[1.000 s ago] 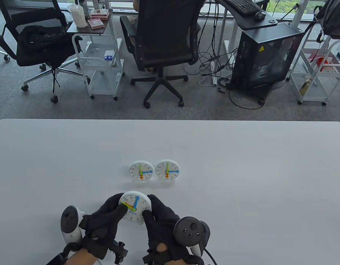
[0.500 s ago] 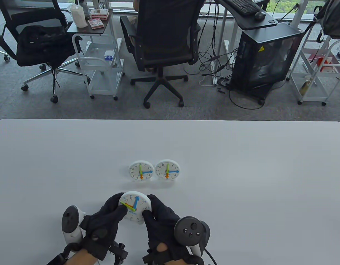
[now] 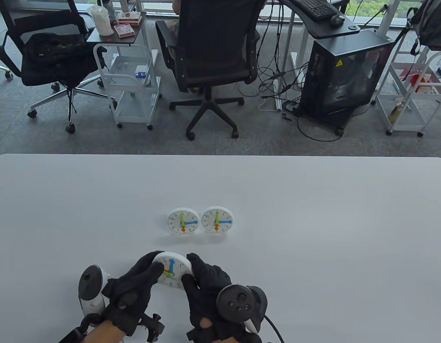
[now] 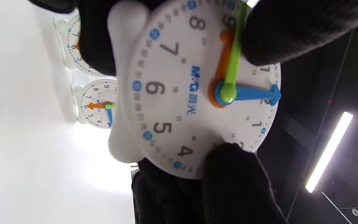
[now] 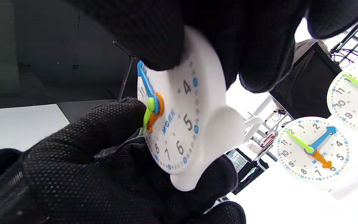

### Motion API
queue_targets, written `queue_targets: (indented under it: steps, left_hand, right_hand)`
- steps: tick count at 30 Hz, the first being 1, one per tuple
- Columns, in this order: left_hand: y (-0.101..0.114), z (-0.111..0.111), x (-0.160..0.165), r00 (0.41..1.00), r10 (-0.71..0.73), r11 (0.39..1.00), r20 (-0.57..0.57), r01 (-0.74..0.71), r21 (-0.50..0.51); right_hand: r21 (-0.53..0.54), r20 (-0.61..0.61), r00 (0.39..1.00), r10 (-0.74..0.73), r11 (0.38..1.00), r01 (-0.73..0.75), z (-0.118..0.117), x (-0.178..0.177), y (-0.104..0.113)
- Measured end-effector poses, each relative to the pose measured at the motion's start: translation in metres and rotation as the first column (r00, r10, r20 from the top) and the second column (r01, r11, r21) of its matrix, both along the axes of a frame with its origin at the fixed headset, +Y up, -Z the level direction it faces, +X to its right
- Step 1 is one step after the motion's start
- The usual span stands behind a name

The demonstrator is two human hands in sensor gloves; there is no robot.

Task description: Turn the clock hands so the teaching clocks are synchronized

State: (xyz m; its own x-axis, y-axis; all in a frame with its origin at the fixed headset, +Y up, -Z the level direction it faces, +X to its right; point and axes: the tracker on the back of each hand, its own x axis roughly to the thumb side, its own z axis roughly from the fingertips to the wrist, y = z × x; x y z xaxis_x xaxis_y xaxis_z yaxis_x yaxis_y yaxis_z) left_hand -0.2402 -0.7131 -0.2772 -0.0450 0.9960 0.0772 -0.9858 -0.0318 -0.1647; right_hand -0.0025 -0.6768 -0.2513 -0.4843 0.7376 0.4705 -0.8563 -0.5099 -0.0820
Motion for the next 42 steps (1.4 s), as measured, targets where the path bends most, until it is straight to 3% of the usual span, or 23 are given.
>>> queue_targets:
  steps: [22,29,33,42]
  left_hand:
    - [-0.002,-0.001,-0.001,0.999,0.031,0.998,0.014,-0.03,-0.056]
    - [0.004,-0.003,0.005,0.989,0.03,0.999,0.143,-0.033,0.014]
    - [0.005,-0.003,0.008,0.987,0.012,0.999,0.159,-0.019,0.042]
    - [0.003,-0.004,0.006,0.989,0.021,0.999,0.144,-0.026,0.028]
  right_hand:
    - [-0.015,0.005,1.0,0.015,1.0,-0.015,0.0,0.0,0.001]
    - [-0.099,0.02,0.993,-0.12,0.988,0.121,-0.006,0.011,-0.003]
    - [-0.145,0.026,0.982,-0.187,0.971,0.188,-0.008,0.016,-0.006]
    - [-0.151,0.021,0.983,-0.182,0.972,0.183,-0.008,0.015,-0.007]
